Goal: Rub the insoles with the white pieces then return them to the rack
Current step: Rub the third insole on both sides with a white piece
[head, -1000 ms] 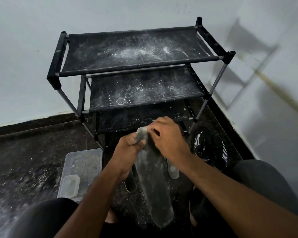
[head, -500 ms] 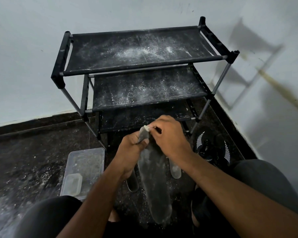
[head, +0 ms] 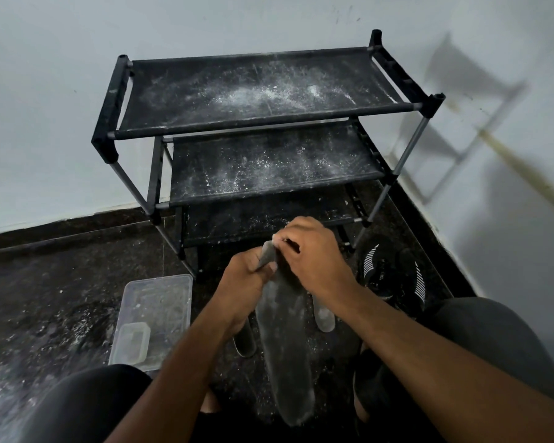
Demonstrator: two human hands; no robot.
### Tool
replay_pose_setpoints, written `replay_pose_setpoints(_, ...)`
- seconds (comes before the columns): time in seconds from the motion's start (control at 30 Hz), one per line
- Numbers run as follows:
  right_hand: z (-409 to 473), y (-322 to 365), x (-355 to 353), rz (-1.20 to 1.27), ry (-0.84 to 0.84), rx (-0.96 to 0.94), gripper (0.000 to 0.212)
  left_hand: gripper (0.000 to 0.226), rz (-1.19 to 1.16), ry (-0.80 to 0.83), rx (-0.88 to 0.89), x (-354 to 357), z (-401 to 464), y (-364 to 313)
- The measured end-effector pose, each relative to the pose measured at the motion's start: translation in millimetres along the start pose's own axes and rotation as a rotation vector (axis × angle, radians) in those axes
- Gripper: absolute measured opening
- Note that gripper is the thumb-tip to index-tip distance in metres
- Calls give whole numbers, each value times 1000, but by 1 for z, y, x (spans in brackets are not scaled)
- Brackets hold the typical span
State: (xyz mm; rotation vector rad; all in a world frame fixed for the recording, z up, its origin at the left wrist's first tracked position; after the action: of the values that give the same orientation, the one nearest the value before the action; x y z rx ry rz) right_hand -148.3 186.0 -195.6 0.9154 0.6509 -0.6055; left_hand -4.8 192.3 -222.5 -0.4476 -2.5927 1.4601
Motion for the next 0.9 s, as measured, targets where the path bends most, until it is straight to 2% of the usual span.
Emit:
replay_pose_setpoints(0.13,1,9,2,71,44,-64,10,24,25,3,3,3,-1,0)
replay_pose_setpoints(0.27,2,-5,-1,18,40,77,14,24,11,-5,16,1,-1,-2)
replay_pose_setpoints(0.47,-1,13,4,53,101,-95,14,22,12,-17,6,2,-2,-1)
replay_pose_setpoints(0.63,0,-2,1,-29,60,30,16,25,-1,8,-3,0,-3,-3)
replay_pose_setpoints(0.8,-10,18,10,38,88,-147,13,46,-56,9,15,-2,0,-2)
replay_pose_setpoints(0.9,-5,8,10,8,40,-89,12,29,-81,38,20,-2,1,0)
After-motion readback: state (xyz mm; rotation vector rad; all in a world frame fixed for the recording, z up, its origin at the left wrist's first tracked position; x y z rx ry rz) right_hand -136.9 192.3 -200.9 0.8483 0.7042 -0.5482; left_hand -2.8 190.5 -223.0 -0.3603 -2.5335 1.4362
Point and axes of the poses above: each hand's wrist, its own z-axis towards the middle knuckle, its own x-axis out of the palm, y = z × x, the point moved 1 cm from there along z, towards the middle knuckle, and after that the axes turned 15 degrees about -x, right-handed, at the moved point
